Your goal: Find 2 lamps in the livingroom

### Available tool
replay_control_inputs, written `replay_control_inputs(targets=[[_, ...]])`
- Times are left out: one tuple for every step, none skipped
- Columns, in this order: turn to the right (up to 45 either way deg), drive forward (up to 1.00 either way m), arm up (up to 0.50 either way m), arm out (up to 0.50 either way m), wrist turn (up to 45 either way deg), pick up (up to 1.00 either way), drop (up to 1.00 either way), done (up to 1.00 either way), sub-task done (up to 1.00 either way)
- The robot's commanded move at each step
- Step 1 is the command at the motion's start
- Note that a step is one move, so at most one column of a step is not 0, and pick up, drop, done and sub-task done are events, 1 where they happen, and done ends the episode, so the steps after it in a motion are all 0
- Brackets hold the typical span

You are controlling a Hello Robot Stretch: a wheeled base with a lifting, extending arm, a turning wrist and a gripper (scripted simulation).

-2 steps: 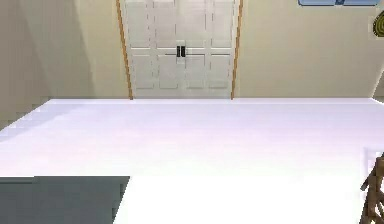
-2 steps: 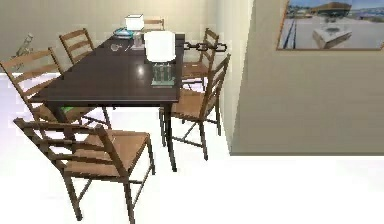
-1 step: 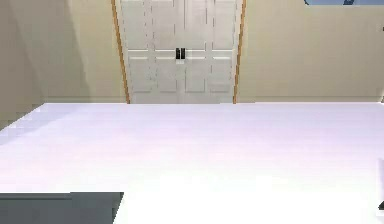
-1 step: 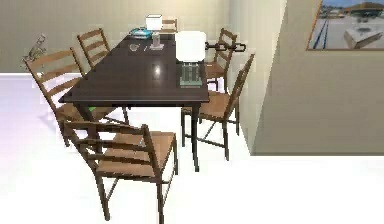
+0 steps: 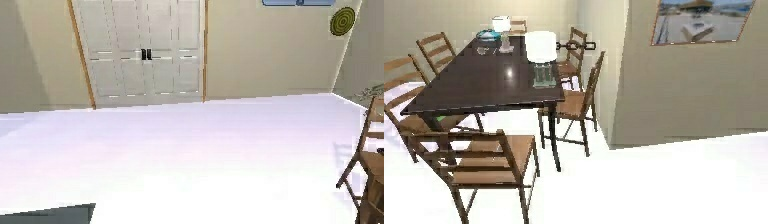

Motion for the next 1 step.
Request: replay_control_inputs(targets=[[0.0, 0.5, 0.0, 0.0, 0.0, 0.0, 0.0, 0.0, 0.0]])
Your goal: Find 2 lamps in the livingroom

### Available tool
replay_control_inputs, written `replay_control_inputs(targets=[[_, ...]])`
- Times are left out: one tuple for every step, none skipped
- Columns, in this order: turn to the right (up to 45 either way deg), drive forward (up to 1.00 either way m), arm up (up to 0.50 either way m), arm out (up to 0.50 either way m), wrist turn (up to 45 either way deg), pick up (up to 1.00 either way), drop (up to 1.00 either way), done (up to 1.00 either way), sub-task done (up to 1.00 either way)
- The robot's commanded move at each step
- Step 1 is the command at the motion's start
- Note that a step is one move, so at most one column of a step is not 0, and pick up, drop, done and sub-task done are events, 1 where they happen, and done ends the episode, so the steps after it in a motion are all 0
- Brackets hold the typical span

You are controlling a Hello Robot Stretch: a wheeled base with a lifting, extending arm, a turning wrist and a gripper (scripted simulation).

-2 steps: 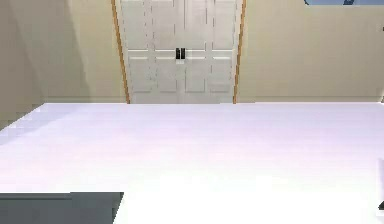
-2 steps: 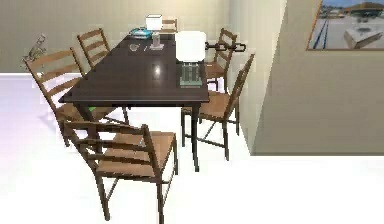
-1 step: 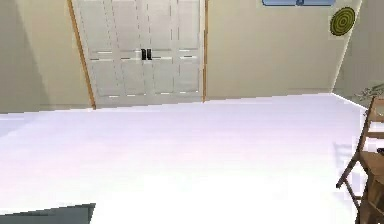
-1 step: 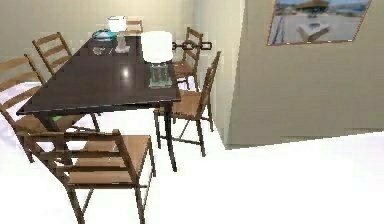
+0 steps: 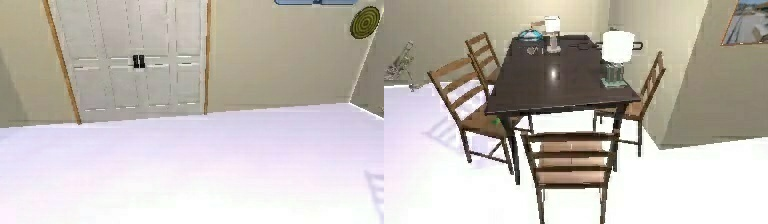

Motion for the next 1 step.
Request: replay_control_inputs(targets=[[30.0, 0.0, 0.0, 0.0, 0.0, 0.0, 0.0, 0.0, 0.0]])
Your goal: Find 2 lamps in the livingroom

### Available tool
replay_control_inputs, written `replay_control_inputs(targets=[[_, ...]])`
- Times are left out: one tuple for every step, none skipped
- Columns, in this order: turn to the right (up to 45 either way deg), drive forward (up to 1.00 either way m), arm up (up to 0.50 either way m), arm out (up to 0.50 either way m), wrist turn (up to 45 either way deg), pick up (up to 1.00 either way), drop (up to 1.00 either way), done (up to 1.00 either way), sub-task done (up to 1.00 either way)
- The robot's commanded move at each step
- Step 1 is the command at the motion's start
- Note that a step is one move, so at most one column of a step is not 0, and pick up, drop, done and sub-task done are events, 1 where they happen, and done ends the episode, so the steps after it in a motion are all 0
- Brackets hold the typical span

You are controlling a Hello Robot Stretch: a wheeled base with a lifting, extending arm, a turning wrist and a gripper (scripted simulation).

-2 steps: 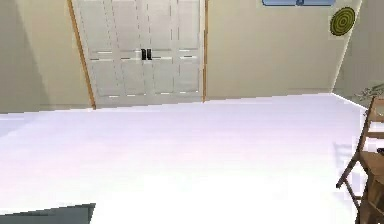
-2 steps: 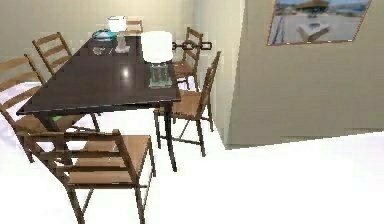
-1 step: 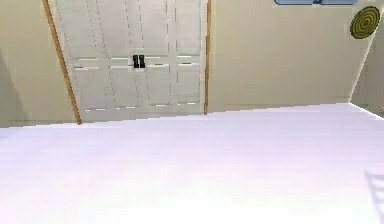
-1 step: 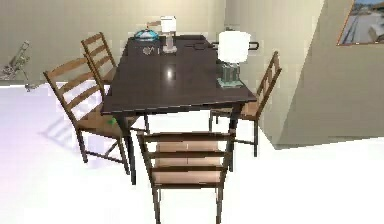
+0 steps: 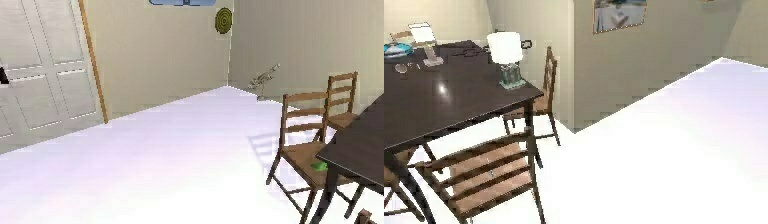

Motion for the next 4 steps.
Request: replay_control_inputs(targets=[[0.0, 1.0, 0.0, 0.0, 0.0, 0.0, 0.0, 0.0, 0.0], [3.0, 0.0, 0.0, 0.0, 0.0, 0.0, 0.0, 0.0, 0.0], [0.0, 0.75, 0.0, 0.0, 0.0, 0.0, 0.0, 0.0, 0.0], [39.0, 0.0, 0.0, 0.0, 0.0, 0.0, 0.0, 0.0, 0.0]])
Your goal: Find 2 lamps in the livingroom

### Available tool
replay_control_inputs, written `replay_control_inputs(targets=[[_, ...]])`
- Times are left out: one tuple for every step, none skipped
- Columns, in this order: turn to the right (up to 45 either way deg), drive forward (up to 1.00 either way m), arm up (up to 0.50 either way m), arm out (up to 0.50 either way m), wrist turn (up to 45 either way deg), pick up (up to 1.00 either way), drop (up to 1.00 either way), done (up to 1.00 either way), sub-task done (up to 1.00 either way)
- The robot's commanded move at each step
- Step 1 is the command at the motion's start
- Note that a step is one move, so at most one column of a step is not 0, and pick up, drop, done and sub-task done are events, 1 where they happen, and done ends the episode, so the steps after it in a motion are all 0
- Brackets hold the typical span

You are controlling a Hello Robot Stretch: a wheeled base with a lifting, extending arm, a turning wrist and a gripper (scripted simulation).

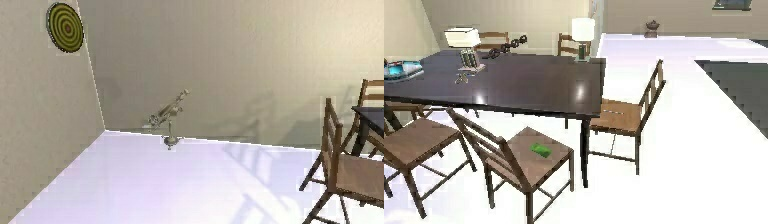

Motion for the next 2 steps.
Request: replay_control_inputs(targets=[[0.0, 0.05, 0.0, 0.0, 0.0, 0.0, 0.0, 0.0, 0.0], [9.0, 0.0, 0.0, 0.0, 0.0, 0.0, 0.0, 0.0, 0.0]])
